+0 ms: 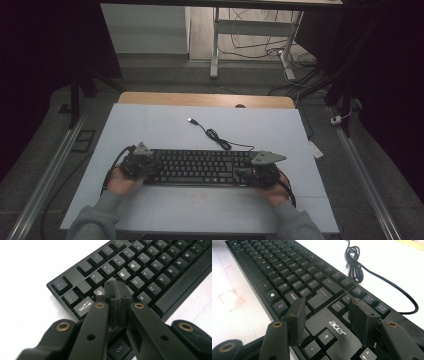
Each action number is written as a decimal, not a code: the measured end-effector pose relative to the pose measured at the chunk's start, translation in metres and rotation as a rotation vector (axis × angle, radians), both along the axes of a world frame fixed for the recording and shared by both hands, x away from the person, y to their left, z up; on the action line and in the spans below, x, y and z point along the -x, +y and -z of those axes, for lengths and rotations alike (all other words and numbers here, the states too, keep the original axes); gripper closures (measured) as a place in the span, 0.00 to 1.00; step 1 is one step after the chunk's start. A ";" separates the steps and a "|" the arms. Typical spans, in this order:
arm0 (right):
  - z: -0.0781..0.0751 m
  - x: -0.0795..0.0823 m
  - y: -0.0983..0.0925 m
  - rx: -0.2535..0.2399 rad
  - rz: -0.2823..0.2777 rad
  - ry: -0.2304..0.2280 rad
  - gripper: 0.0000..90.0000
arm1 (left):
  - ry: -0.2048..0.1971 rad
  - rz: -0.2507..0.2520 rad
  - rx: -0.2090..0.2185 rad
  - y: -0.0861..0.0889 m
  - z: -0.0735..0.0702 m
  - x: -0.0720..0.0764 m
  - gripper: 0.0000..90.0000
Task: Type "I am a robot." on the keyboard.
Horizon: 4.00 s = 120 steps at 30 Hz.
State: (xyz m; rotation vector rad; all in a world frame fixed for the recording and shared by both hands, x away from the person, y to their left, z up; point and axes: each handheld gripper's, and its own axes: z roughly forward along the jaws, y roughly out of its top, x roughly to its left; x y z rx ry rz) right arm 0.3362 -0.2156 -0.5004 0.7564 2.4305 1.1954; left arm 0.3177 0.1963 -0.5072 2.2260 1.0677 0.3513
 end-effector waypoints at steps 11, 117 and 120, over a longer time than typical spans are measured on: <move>0.001 0.000 0.001 -0.003 -0.003 0.005 0.54 | 0.000 0.009 -0.031 -0.008 0.005 -0.001 0.99; 0.000 -0.001 0.000 0.002 -0.002 -0.005 0.54 | 0.000 0.208 0.085 -0.066 -0.007 0.021 0.86; 0.001 -0.001 0.001 0.003 -0.003 -0.005 0.54 | 0.003 0.208 0.072 -0.066 -0.005 0.020 0.96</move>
